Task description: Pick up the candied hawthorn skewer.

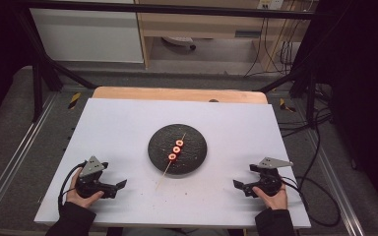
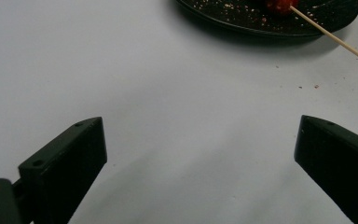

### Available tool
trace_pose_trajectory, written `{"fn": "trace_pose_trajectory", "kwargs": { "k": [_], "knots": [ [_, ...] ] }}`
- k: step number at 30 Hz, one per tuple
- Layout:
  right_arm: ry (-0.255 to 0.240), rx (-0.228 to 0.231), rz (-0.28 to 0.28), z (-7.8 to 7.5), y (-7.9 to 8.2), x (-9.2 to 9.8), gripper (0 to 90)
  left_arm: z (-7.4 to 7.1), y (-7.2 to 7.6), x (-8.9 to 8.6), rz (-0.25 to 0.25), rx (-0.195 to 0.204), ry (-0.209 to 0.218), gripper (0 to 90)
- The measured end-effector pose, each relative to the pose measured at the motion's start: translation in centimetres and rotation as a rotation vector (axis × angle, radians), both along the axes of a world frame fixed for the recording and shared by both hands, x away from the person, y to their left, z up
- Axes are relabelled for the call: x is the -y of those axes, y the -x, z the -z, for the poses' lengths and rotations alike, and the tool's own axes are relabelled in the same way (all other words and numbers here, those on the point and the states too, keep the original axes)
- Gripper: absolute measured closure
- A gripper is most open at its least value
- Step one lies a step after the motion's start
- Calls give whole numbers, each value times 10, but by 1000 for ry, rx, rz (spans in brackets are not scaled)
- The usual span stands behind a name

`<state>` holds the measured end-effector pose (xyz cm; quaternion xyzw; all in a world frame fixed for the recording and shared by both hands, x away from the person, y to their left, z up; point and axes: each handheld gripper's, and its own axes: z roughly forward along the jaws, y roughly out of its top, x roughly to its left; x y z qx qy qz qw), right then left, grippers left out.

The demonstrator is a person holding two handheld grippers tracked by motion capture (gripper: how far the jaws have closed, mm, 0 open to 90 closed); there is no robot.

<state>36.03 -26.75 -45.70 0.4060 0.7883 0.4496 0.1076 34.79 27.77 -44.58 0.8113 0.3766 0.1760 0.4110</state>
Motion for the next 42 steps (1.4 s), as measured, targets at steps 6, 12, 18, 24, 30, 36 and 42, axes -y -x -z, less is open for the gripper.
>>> {"fn": "trace_pose_trajectory", "kwargs": {
  "k": [6,12,18,24,30,36,42],
  "knots": [
    [-3,-6,-6,0,0,-1,9,0,-1,6,2,-12,-10,18],
    [-4,2,-4,0,0,-2,9,-1,-1,12,11,-8,-14,18],
    [-2,-3,2,-1,1,-1,5,-3,-1,19,12,-9,-11,18],
    [12,3,3,-1,0,-1,5,-7,-1,33,22,-18,-20,18],
    [19,4,8,-1,0,0,5,-12,-2,45,32,-21,-23,23],
    [19,5,12,-2,0,0,5,-17,-5,60,38,-27,-33,29],
    [20,20,15,-2,0,1,5,-25,-8,79,47,-32,-41,42]
  ]
}}
